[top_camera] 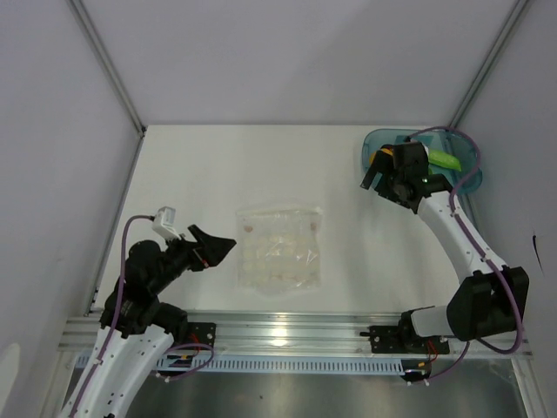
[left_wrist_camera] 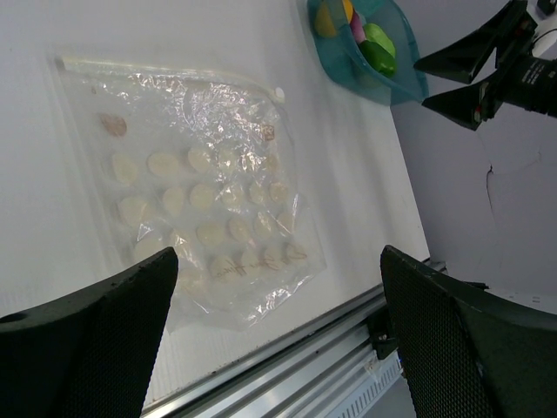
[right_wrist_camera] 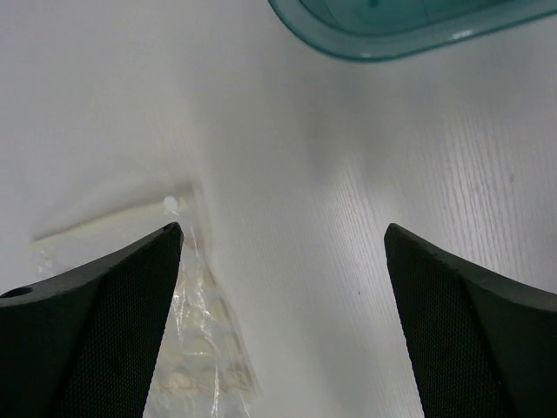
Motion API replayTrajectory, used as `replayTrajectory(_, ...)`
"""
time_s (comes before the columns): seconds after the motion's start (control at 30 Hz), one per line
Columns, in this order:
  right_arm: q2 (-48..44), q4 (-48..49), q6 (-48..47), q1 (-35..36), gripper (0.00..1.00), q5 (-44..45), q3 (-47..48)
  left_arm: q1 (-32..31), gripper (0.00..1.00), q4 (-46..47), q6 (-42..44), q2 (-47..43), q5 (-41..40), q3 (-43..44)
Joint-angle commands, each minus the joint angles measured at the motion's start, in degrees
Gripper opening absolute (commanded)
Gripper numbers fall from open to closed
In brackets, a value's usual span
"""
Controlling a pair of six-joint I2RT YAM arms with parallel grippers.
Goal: Place the food in the zip-top bag and seal the zipper
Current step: Pick up the zipper food storage bag at the center of the board.
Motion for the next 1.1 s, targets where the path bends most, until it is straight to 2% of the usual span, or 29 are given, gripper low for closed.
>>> replayTrajectory(0.0,2.8,4.1,-4.5,-1.3,0.99,-4.0,4.8,-0.4,0.99,1.0,1.3,0.6,0.5,0.2)
replayTrajectory(0.13,9.0,3.6,-7.1,-1.6,0.99,-4.2,10.6,-0.4,0.99,1.3,0.4,1.4,1.8,-0.4)
replayTrajectory(0.2,13.2,3.5,-8.0,-1.8,1.00,-4.1,13.9,-0.4,0.91,2.0,0.5,2.5,2.9,-0.5)
replayTrajectory(0.3,18.1,3.1,-9.0,-2.2,0.99,-2.5,18.7,-0.4,0.86,3.5,2.5,6.4,6.4,0.0)
replayTrajectory(0.33,19.2,2.2,-9.2,-2.4,0.99,-5.0,20.0,-0.4,0.84,4.0,3.4,7.6,8.6,0.8)
replayTrajectory(0.37,21.1,1.3,-9.2,-2.4,0.99,-6.5,21.3,-0.4,0.84,5.2,4.2,10.4,10.2,1.5)
replayTrajectory(0.43,21.8,0.5,-8.4,-1.7,1.00,-10.1,22.5,-0.4,0.99,9.9,8.0,13.5,16.5,3.1)
replayTrajectory(0.53,20.9,2.5,-9.1,1.1,0.99,-13.8,19.6,-0.5,0.99,15.7,7.7,18.9,18.8,4.5)
replayTrajectory(0.67,23.4,1.7,-14.3,6.7,1.00,-20.4,20.2,-0.5,1.00,22.6,2.9,23.1,19.2,5.6)
replayTrajectory(0.8,27.0,3.6,-21.4,10.6,0.99,-29.7,21.6,-0.5,0.99,23.1,-0.3,25.6,20.3,6.7)
replayTrajectory(0.83,29.0,4.1,-22.5,10.7,0.98,-36.5,22.0,-0.5,0.99,23.2,-0.3,25.6,20.7,6.4)
replayTrajectory(0.9,31.4,4.4,-25.7,10.8,0.95,-43.5,24.0,-0.5,0.99,24.1,-0.4,24.9,21.7,4.8)
replayTrajectory(1.07,39.6,3.0,-32.6,11.9,0.93,-46.8,30.8,-0.5,0.99,26.3,0.6,18.7,21.8,1.9)
